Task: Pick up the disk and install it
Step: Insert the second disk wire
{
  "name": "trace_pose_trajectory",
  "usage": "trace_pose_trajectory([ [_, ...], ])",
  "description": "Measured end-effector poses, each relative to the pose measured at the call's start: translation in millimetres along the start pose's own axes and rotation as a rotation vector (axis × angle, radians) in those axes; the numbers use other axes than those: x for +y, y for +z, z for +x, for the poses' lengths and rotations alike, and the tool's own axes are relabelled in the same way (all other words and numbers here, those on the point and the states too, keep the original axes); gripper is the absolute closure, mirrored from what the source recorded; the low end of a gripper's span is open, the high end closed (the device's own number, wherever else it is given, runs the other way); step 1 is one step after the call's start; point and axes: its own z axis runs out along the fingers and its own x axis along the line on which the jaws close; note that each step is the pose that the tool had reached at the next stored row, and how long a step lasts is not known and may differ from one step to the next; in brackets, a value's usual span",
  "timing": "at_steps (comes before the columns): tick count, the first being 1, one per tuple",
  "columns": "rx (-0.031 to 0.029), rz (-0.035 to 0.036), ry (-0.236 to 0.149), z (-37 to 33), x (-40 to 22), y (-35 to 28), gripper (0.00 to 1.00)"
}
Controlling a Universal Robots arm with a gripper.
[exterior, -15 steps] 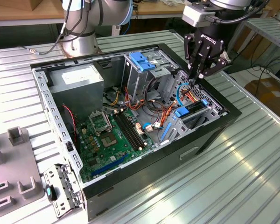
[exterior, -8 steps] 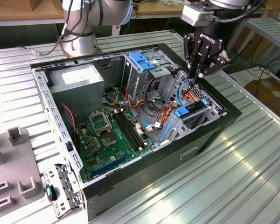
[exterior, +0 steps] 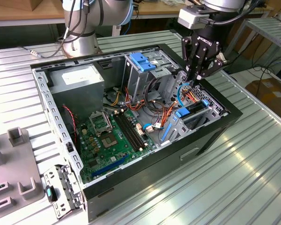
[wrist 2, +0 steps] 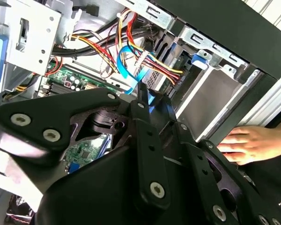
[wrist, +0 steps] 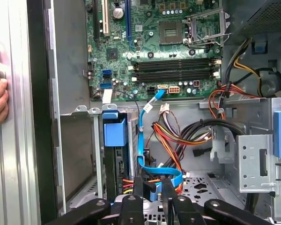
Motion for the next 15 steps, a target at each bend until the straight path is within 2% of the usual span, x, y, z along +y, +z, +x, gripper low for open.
trace_pose_trajectory([
  [1, 0.0037, 0.0001, 0.001, -0.4, 0.1, 1.4, 0.71],
  [2, 0.0083, 0.0002, 0.001, -0.8, 0.1, 2.7, 0.78],
  [3, 0.0114, 0.0003, 0.001, -1.1, 0.2, 3.4, 0.78],
  [4, 0.0149, 0.0004, 0.002, -1.4, 0.2, 4.5, 0.85],
  [6, 0.0226, 0.0008, 0.002, -2.0, 0.3, 6.0, 0.85],
  [7, 0.0289, 0.0010, 0.003, -2.6, 0.3, 6.9, 0.85],
  [9, 0.0358, 0.0013, 0.003, -3.4, 0.4, 8.3, 0.84],
  [10, 0.0388, 0.0014, 0.003, -3.6, 0.4, 9.0, 0.77],
  [15, 0.0570, 0.0020, 0.004, -5.4, 0.6, 12.6, 0.77],
])
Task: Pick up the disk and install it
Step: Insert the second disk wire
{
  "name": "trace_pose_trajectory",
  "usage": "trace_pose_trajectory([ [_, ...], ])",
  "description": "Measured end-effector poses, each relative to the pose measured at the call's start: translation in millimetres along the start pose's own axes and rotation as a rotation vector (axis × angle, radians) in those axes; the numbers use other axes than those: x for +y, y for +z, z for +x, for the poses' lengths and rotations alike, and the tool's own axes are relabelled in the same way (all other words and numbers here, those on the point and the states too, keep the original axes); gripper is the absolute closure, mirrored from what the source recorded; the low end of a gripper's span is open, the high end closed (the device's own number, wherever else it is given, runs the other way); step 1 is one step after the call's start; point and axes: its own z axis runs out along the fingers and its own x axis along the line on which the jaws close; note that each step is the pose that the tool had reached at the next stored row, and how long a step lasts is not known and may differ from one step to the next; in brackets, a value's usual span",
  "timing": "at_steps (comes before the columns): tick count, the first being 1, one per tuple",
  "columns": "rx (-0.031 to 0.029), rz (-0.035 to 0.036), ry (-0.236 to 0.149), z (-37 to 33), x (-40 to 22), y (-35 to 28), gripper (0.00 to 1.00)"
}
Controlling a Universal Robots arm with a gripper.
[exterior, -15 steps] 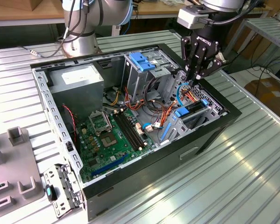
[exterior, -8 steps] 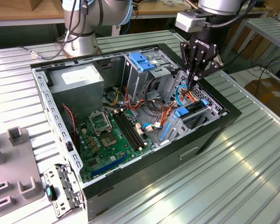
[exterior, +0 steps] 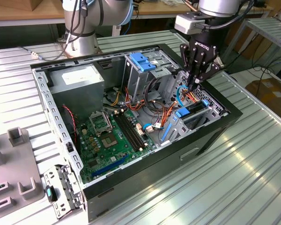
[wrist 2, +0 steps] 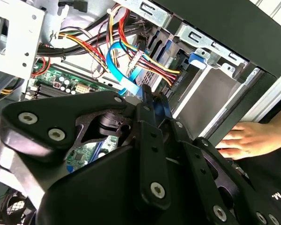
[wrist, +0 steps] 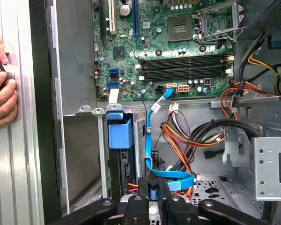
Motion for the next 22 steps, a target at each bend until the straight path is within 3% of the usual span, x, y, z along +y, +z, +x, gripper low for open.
trace_pose_trajectory([
  [4, 0.0135, 0.0006, 0.001, -1.6, 0.2, 4.7, 0.84],
  [6, 0.0142, 0.0012, 0.001, -1.9, 0.3, 6.3, 0.84],
  [8, 0.0095, 0.0024, 0.002, -1.8, 0.4, 7.4, 0.84],
  [10, -0.0045, 0.0040, 0.003, -0.5, 1.2, 8.4, 0.84],
  [12, -0.0252, 0.0052, 0.004, 1.5, 2.4, 8.9, 0.84],
  [14, -0.0659, 0.0087, 0.006, 4.2, 4.0, 9.4, 0.84],
  [17, -0.0997, 0.0145, 0.008, 8.8, 5.3, 10.5, 0.84],
  [19, -0.1047, 0.0177, 0.009, 16.5, 5.9, 12.6, 0.84],
  [22, -0.1061, 0.0193, 0.009, 24.5, 7.3, 14.4, 0.84],
])
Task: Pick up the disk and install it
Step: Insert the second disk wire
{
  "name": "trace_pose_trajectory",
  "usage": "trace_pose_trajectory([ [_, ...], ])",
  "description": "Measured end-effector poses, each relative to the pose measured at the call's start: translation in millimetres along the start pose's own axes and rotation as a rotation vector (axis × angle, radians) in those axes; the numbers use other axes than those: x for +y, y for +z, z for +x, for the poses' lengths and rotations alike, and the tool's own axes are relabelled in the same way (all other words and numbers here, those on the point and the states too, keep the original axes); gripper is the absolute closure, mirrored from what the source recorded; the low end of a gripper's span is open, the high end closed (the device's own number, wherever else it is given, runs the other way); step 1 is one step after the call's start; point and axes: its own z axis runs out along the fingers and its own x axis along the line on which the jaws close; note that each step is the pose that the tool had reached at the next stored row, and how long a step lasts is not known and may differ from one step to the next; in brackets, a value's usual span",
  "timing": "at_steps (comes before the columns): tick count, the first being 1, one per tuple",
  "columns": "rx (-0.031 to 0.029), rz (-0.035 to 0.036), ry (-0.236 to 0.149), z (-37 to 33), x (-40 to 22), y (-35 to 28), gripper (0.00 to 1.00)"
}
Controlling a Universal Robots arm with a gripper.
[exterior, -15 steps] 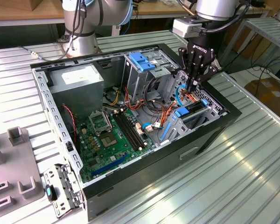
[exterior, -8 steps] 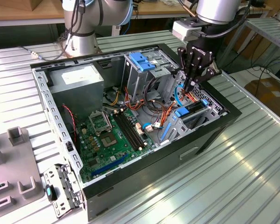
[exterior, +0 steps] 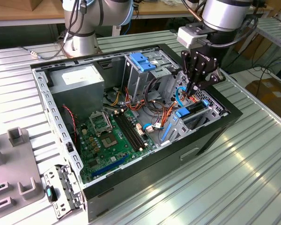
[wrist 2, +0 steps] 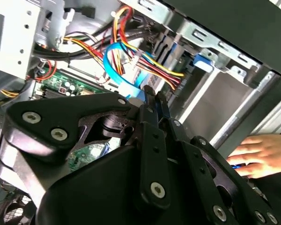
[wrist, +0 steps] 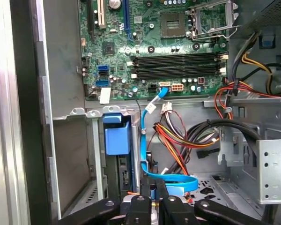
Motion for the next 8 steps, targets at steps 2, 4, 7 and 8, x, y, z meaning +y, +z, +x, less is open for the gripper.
trace_pose_trajectory([
  [2, -0.0042, 0.0000, 0.000, 1.6, 2.2, 0.0, 0.84],
  [4, -0.0112, -0.0004, 0.000, 5.0, 2.9, 0.3, 0.84],
  [7, -0.0265, -0.0013, 0.001, 15.0, 2.6, 1.2, 0.84],
  [8, -0.0374, -0.0017, 0.002, 20.1, 2.3, 1.6, 0.84],
])
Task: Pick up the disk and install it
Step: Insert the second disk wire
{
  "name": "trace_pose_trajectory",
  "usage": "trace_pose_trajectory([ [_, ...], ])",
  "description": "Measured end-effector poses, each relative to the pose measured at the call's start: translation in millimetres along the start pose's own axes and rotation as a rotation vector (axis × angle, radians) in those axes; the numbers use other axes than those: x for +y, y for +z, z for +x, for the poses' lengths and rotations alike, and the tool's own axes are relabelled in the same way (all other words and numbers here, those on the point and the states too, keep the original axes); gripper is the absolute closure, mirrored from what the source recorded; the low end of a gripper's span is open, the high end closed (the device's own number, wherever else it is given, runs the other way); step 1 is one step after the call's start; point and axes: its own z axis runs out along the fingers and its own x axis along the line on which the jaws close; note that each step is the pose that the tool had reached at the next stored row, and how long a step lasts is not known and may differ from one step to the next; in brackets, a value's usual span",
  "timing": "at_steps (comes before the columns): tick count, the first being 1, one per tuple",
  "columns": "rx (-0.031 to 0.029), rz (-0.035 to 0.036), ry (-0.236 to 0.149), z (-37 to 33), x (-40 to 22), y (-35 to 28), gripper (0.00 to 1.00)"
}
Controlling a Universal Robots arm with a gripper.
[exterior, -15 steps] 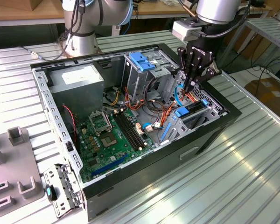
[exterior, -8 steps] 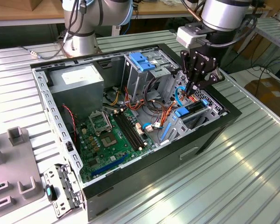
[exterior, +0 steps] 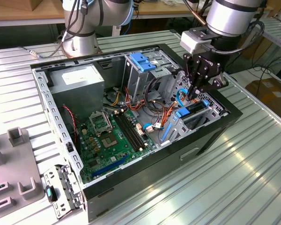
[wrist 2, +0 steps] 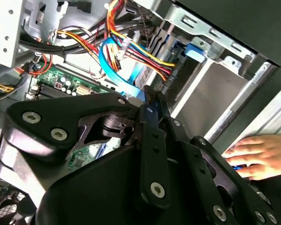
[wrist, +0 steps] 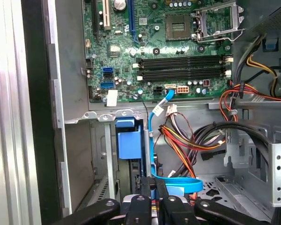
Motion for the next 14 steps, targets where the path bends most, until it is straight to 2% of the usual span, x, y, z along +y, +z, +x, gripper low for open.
trace_pose_trajectory([
  [1, -0.0100, 0.0000, 0.001, 2.3, 0.0, 0.4, 0.84],
  [2, -0.0147, 0.0013, 0.001, 2.9, 0.0, 0.5, 0.84],
  [6, -0.0225, 0.0087, -0.002, 4.4, 0.2, 1.6, 0.84],
  [7, -0.0307, 0.0114, -0.001, 6.4, 0.1, 2.2, 0.84],
  [10, -0.0369, 0.0114, -0.001, 10.3, 0.0, 2.9, 0.84],
  [13, -0.0401, 0.0113, -0.001, 14.4, -0.2, 3.7, 0.84],
  [14, -0.0435, 0.0112, -0.001, 16.2, -0.2, 4.0, 0.84],
])
